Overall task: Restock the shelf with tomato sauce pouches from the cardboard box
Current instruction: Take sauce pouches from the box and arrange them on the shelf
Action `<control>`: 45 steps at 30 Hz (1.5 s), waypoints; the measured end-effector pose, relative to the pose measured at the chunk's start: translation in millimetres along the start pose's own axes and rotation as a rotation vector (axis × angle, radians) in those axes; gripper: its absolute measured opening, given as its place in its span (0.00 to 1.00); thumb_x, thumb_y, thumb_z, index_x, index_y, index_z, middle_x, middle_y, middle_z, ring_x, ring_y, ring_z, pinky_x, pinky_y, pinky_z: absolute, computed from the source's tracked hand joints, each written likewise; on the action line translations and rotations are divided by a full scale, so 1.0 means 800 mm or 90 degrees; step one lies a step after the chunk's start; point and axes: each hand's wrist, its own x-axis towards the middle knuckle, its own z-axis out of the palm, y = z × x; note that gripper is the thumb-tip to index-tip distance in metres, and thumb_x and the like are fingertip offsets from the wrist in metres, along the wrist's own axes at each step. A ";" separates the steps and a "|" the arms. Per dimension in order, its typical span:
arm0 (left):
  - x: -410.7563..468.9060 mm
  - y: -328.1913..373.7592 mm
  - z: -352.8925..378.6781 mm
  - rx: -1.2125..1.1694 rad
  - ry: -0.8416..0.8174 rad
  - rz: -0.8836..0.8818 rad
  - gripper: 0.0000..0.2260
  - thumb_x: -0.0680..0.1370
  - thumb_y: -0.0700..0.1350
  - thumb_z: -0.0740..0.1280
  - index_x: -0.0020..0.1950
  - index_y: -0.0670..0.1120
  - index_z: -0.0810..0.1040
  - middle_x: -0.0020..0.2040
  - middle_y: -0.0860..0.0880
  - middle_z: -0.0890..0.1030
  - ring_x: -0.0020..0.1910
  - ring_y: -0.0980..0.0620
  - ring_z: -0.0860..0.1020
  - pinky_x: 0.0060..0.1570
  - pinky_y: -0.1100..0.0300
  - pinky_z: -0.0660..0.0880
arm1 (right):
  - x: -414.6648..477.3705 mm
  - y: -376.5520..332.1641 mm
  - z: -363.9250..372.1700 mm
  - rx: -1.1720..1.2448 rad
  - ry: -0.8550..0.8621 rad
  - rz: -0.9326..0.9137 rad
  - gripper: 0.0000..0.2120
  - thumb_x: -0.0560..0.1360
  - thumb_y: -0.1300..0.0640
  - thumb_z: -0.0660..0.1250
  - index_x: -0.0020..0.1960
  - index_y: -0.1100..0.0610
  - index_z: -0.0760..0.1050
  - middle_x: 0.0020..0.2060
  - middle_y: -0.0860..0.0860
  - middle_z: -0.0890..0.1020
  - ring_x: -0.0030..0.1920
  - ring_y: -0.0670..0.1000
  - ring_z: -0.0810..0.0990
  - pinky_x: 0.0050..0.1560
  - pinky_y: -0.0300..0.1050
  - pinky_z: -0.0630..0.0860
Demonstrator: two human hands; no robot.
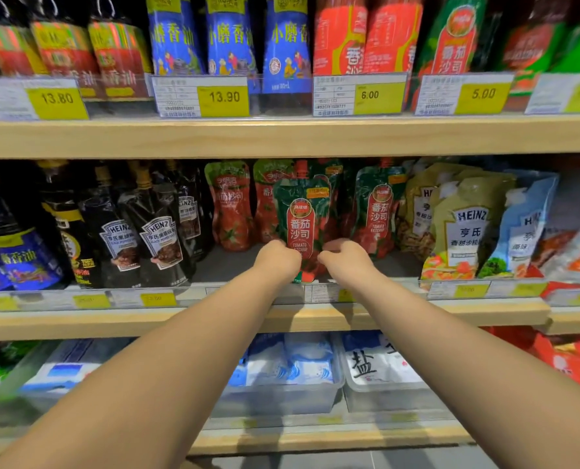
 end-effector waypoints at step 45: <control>-0.182 -0.389 -0.146 -0.395 0.377 -0.271 0.07 0.73 0.35 0.64 0.48 0.44 0.77 0.33 0.45 0.77 0.36 0.49 0.75 0.43 0.58 0.72 | -0.249 -0.021 0.351 0.129 -0.199 -0.092 0.18 0.79 0.44 0.52 0.37 0.52 0.69 0.35 0.58 0.77 0.44 0.63 0.79 0.49 0.58 0.75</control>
